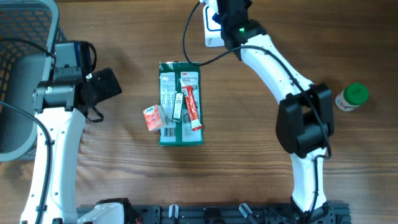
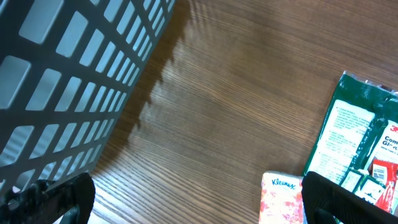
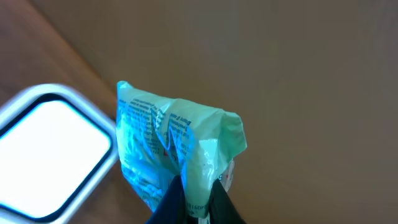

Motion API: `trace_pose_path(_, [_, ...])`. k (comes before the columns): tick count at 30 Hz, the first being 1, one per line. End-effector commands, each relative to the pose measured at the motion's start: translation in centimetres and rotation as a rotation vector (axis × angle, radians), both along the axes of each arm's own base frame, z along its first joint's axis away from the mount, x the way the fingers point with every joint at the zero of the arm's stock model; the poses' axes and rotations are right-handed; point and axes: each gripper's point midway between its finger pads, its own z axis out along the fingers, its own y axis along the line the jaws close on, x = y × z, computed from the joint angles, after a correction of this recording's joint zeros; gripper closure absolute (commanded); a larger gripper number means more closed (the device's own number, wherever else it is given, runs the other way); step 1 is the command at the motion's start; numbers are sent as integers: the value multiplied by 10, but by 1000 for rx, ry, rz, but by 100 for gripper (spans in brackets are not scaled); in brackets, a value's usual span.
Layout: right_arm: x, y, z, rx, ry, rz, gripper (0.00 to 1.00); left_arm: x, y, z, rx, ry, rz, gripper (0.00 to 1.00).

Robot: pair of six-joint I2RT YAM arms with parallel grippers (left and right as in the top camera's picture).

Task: Scan the item barcode
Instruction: 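Hold the wipes pouch against the white scanner face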

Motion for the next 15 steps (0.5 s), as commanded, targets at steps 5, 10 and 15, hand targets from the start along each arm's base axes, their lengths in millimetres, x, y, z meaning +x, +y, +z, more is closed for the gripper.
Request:
trace_pose_path(5, [6,-3,-14,-127,-17,-40,96,1,4,10,12,-32,19,0])
trace_pose_path(10, [1,11,-23,-101,13,-4,96,1,4,10,12,-32,19,0])
trace_pose_path(15, [-7,14,-33,-128,62,5,96,1,4,10,12,-32,19,0])
